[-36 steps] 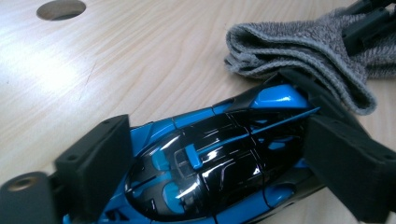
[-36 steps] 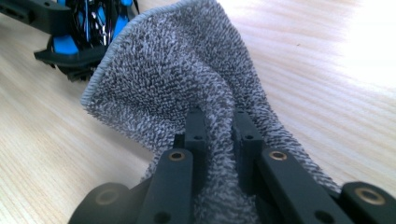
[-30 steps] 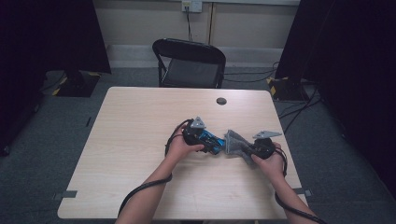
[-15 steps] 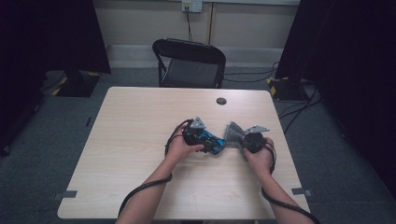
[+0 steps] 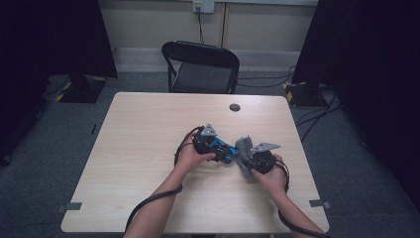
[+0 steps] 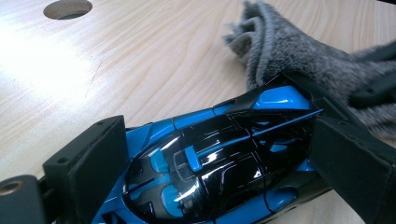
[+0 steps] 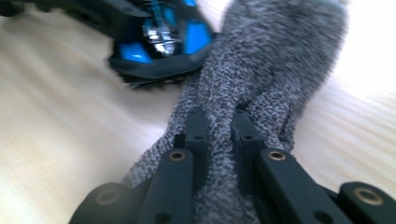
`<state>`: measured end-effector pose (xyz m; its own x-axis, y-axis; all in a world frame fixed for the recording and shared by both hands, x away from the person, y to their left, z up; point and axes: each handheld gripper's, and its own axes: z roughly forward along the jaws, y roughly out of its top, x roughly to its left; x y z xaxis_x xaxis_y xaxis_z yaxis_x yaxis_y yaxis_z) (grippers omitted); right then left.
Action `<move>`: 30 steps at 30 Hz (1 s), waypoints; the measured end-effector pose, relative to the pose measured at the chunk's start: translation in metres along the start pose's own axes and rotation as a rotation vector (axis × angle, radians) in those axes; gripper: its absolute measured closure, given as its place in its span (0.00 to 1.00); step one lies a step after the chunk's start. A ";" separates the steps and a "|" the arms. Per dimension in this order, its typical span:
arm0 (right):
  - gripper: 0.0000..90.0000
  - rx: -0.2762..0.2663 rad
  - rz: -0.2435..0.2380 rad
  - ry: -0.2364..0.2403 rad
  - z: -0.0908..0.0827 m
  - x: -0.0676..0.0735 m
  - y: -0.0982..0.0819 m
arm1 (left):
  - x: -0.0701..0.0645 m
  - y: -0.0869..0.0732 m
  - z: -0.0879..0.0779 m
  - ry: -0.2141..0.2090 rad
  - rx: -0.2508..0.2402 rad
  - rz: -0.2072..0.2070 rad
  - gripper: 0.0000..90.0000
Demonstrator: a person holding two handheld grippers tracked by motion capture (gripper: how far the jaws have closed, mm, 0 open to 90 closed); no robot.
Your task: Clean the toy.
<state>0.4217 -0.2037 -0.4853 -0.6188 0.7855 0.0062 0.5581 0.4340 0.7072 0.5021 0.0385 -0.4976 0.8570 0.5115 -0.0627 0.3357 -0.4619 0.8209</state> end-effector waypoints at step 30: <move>0.90 -0.012 0.010 0.247 -0.007 0.027 -0.010 | 0.001 -0.002 -0.003 0.023 -0.001 0.002 0.06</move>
<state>0.3959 -0.1895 -0.4872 -0.7303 0.6575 0.1854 0.5598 0.4203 0.7142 0.5016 0.0421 -0.4973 0.8483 0.5273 -0.0479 0.3338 -0.4622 0.8216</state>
